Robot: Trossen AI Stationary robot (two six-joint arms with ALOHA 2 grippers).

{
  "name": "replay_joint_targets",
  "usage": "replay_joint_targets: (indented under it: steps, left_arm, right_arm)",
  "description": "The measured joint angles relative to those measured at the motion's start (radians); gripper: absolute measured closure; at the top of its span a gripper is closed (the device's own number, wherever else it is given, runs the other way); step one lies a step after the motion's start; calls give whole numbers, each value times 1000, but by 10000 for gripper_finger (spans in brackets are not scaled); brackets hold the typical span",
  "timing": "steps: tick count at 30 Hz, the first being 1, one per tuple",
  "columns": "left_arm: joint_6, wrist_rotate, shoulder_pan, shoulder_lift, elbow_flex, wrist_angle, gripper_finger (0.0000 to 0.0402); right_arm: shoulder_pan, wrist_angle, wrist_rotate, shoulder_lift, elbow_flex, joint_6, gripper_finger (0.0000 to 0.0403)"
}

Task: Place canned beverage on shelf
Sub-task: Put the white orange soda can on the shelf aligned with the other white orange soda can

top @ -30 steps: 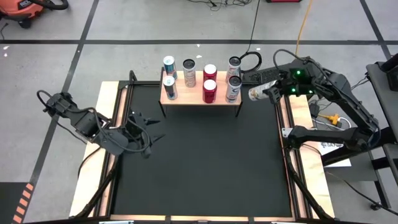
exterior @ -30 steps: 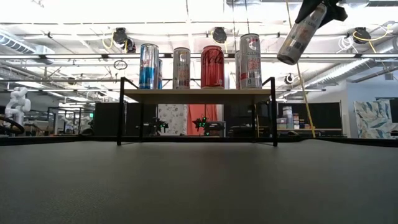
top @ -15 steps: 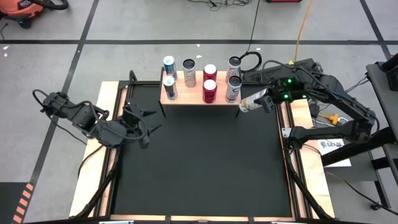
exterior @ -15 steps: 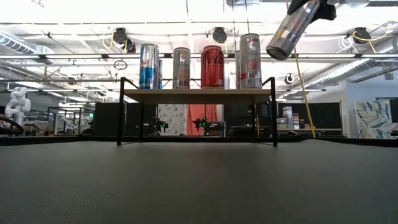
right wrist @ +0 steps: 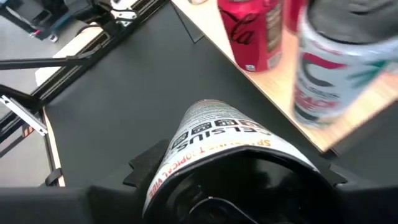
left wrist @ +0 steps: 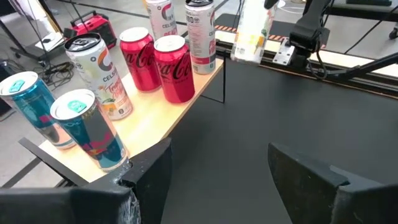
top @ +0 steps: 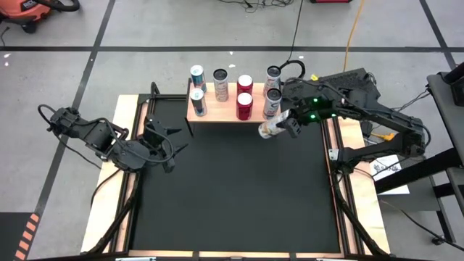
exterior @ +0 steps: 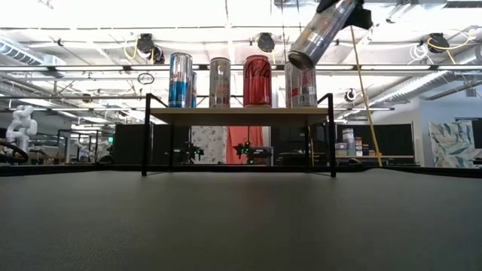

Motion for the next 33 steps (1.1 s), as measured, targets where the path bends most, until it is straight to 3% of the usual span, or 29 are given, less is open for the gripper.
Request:
replay_joint_targets:
  steps: [13,21,27,33]
  left_arm:
    - [0,31,-1,0,0,-2,139]
    - [0,34,0,0,0,-3,139]
    - [0,35,-1,0,0,-14,139]
    - [-5,35,-1,0,0,-47,139]
  right_arm:
    - [84,102,2,79,8,-14,176]
    - [138,94,4,176,167,-34,176]
    - [186,-38,17,308,325,-74,176]
    - [231,-59,31,390,367,-76,176]
